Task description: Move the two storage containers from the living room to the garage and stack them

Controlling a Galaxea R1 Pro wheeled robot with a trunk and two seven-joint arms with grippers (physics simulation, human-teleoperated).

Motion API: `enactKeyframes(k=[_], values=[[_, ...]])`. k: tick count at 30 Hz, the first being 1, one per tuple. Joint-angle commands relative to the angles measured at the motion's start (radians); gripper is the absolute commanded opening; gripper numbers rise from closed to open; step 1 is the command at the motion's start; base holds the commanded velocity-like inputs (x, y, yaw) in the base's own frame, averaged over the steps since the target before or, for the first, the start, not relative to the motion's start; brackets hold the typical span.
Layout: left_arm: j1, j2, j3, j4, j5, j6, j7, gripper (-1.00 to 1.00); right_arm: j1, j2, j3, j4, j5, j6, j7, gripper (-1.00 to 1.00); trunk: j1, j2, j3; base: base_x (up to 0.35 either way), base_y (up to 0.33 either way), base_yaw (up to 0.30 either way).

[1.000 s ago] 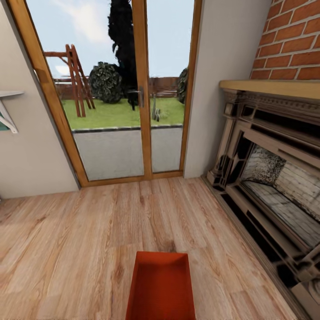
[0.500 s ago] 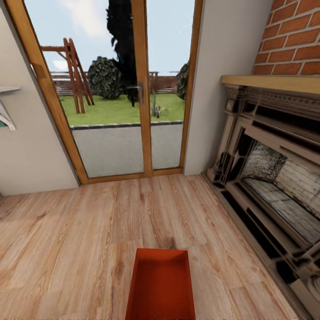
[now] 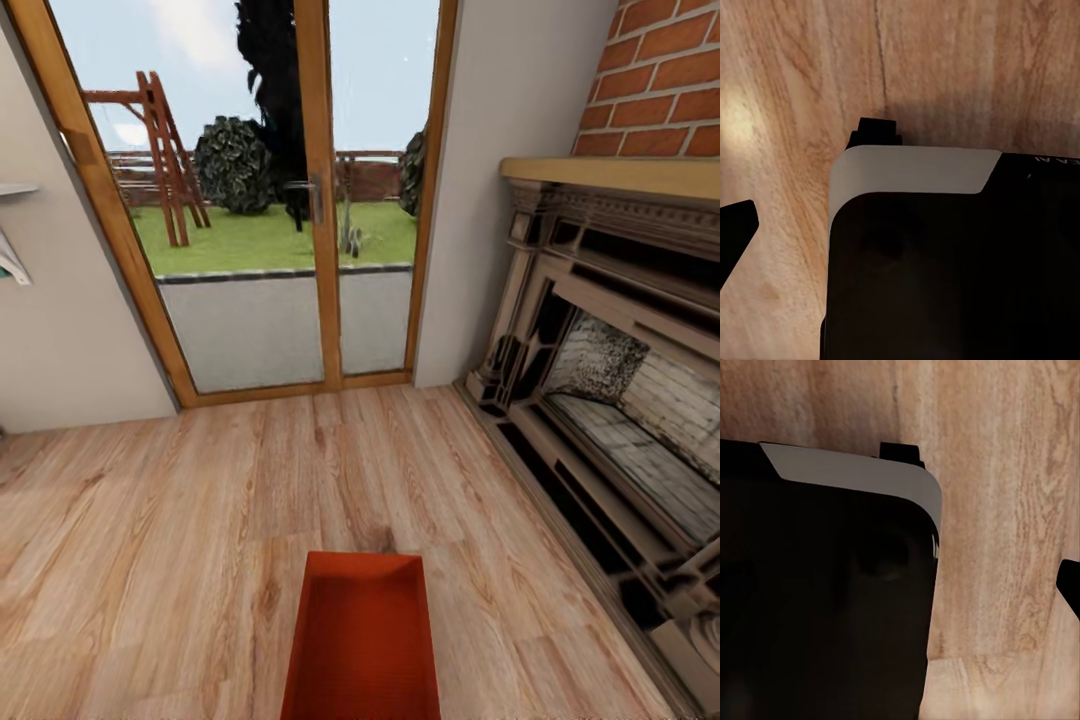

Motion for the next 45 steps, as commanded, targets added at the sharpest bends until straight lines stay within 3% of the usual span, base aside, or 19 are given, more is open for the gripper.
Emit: enactKeyframes(k=[1,45], values=[[0.0,0.0,-0.001,-0.001,0.01,0.004,-0.004,1.0,-0.001,0.001,0.008,0.003,-0.009,-0.006,-0.001,1.0,0.0,0.0,-0.002,0.0,0.0,0.0],[0.0,0.0,-0.001,-0.001,0.01,0.004,-0.004,1.0,0.0,0.001,0.009,0.003,-0.009,-0.007,0.001,1.0,0.0,0.0,-0.072,0.0,0.0,0.0]])
